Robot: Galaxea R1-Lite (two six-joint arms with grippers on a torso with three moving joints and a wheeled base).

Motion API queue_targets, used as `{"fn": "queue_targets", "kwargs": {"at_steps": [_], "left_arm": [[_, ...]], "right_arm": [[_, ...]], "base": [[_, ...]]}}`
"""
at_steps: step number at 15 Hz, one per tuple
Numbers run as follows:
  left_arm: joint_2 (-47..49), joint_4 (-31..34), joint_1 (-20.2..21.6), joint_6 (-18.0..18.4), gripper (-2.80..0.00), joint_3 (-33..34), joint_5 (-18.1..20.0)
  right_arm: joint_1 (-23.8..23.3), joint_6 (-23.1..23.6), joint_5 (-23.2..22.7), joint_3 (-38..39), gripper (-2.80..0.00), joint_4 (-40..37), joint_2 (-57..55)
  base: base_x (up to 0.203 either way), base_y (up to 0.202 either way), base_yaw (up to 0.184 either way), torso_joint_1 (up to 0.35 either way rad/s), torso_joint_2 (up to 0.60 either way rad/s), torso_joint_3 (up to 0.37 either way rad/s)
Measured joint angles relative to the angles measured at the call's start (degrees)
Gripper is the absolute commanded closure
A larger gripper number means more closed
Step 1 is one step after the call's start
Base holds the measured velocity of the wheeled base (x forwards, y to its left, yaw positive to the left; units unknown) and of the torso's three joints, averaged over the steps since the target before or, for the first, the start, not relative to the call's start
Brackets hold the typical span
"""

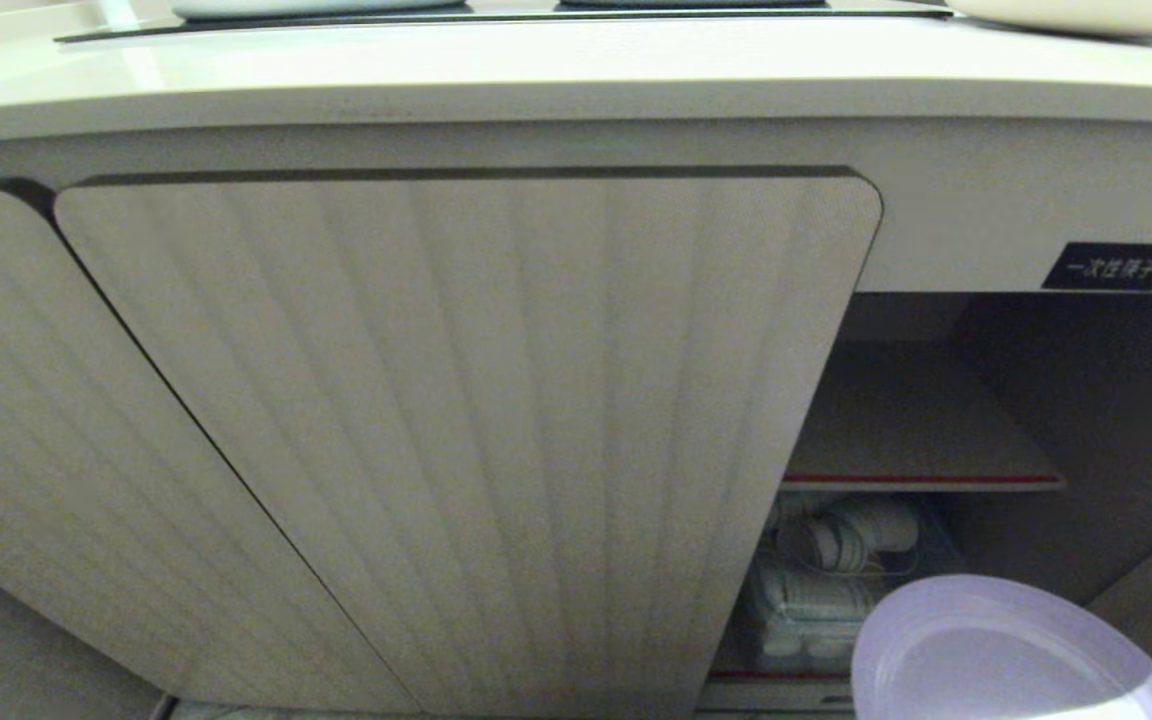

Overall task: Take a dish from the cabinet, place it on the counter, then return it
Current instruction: Put it back into the cabinet

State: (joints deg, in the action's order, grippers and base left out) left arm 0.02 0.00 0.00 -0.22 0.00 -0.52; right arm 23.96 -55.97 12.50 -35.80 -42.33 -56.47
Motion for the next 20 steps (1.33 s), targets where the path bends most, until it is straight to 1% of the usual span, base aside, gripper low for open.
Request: {"fn": "queue_targets", "kwargs": {"at_steps": [7,9,11,16,20], "left_arm": [[0.0,0.0,0.0,0.0,0.0,0.0,0.0],[0.0,0.0,0.0,0.0,0.0,0.0,0.0],[0.0,0.0,0.0,0.0,0.0,0.0,0.0],[0.0,0.0,0.0,0.0,0.0,0.0,0.0],[0.0,0.0,0.0,0.0,0.0,0.0,0.0]], "right_arm": [[-0.1,-8.2,6.1,-0.3,0.0,1.8,-2.9],[-0.7,-8.8,7.3,0.0,0.0,2.8,-3.3],[-1.8,-9.0,7.3,-0.1,0.0,2.8,-3.5],[-2.2,-9.0,7.6,-1.2,0.0,3.1,-3.5],[-2.3,-9.2,7.4,-1.0,0.0,7.0,-3.8]], "base": [[0.0,0.0,0.0,0.0,0.0,0.0],[0.0,0.0,0.0,0.0,0.0,0.0],[0.0,0.0,0.0,0.0,0.0,0.0],[0.0,0.0,0.0,0.0,0.0,0.0],[0.0,0.0,0.0,0.0,0.0,0.0]]}}
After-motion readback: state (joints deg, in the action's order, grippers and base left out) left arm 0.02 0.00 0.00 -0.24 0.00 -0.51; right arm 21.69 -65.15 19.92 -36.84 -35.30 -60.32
